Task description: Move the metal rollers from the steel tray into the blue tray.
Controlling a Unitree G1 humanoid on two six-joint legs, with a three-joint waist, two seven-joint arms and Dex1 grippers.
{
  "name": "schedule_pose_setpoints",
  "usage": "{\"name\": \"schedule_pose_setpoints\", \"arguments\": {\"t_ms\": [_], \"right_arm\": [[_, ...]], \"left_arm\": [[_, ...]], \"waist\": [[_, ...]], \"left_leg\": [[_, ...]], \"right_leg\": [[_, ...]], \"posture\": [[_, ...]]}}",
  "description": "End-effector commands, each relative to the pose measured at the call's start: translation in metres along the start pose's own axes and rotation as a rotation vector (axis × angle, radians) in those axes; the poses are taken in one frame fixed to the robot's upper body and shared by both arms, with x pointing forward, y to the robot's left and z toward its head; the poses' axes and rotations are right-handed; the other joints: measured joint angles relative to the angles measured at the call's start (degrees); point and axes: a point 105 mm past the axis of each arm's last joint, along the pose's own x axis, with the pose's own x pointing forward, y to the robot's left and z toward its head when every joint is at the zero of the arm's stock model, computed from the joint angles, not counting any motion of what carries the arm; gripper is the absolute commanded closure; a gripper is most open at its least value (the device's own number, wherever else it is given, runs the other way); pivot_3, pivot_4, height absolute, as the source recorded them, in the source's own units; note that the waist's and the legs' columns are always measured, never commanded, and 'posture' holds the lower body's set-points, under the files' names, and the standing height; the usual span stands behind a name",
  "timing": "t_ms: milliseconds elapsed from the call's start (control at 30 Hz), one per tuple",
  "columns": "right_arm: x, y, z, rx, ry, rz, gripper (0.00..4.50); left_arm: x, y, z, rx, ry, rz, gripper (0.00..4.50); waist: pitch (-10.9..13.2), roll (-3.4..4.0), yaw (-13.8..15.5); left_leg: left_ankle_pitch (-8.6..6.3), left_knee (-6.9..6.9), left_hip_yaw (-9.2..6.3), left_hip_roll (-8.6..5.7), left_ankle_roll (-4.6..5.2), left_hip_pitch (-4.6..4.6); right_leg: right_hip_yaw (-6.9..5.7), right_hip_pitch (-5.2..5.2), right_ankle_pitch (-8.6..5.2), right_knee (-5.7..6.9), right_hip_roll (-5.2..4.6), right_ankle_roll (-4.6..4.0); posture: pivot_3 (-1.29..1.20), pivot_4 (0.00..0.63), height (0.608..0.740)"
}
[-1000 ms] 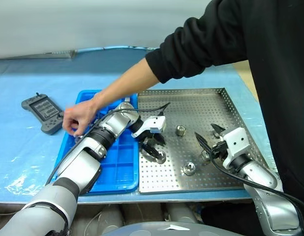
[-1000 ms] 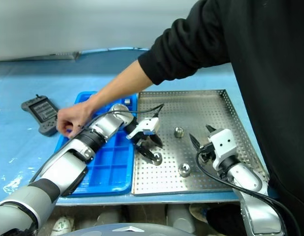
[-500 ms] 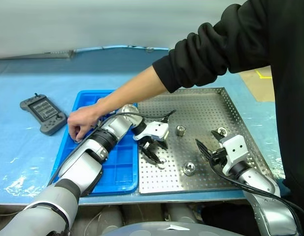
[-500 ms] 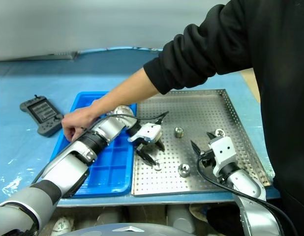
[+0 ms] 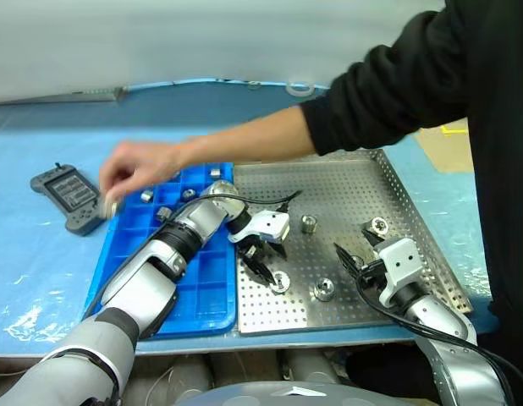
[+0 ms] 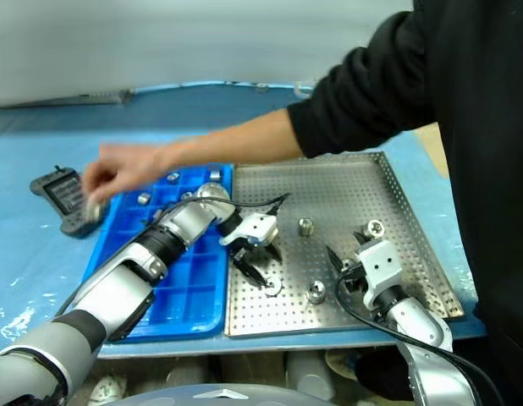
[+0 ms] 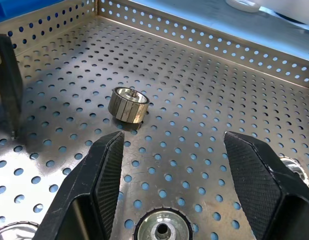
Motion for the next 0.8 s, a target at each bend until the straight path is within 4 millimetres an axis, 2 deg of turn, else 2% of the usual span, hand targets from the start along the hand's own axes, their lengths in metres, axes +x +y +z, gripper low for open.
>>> {"name": "schedule_pose_setpoints", "arguments": {"t_ms": [33, 367, 800], "right_arm": [[-0.001, 0.003, 0.022, -0.032, -0.049, -0.007, 1.19], [-0.004, 0.004, 0.038, -0.035, -0.039, -0.020, 1.19], [-0.006, 0.003, 0.038, -0.031, -0.021, -0.038, 1.19]], "left_arm": [[0.003, -0.003, 0.008, 0.052, -0.025, -0.024, 1.00], [0.010, -0.003, 0.002, 0.016, -0.015, -0.033, 1.00], [0.013, -0.001, -0.004, 0.004, 0.014, -0.029, 1.00]], "waist": [[0.0, 0.00, 0.0], [0.0, 0.01, -0.1], [0.0, 0.03, -0.7]], "left_leg": [[0.00, 0.00, 0.00, 0.00, 0.00, 0.01], [-0.04, 0.09, 0.00, -0.08, 0.06, 0.03], [-0.04, 0.09, -0.01, -0.08, 0.05, 0.06]], "right_leg": [[-0.01, 0.01, 0.00, 0.00, 0.00, 0.00], [0.06, 0.06, 0.00, 0.00, -0.05, 0.00], [0.08, 0.08, -0.01, 0.00, -0.04, 0.01]], "posture": [[-0.47, 0.150, 0.740], [-0.49, 0.150, 0.740], [-0.51, 0.150, 0.740]]}}
